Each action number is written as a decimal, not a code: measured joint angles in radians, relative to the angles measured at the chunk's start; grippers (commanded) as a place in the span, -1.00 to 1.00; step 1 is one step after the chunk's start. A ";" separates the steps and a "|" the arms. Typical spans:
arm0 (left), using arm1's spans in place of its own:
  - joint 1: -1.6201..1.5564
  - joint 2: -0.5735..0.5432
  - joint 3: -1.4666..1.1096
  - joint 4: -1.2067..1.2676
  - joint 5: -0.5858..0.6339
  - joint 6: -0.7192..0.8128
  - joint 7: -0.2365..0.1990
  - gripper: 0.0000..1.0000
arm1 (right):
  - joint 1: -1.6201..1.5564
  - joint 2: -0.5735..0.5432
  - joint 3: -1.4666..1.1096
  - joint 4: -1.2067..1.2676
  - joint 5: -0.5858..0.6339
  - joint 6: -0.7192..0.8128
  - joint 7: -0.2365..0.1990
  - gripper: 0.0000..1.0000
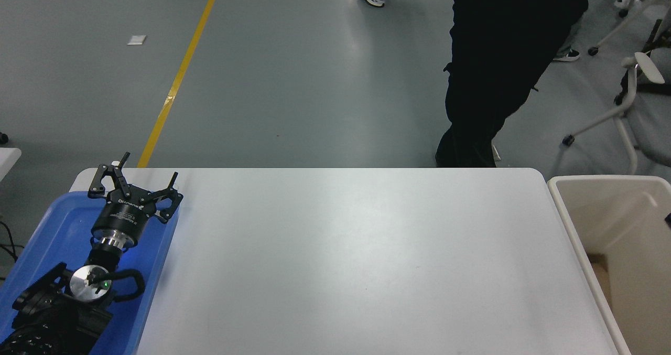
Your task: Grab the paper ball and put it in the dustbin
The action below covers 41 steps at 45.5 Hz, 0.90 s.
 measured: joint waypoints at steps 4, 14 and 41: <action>0.000 0.000 0.000 0.000 0.000 0.000 0.000 0.99 | -0.048 0.033 0.011 -0.054 0.000 -0.040 -0.001 -1.00; 0.000 0.000 0.000 0.000 0.000 0.000 0.000 0.99 | -0.132 0.092 0.027 -0.124 0.006 -0.106 -0.002 -1.00; 0.000 0.000 0.000 0.000 0.000 0.000 0.000 0.99 | -0.156 0.129 0.040 -0.145 0.013 -0.291 -0.002 0.64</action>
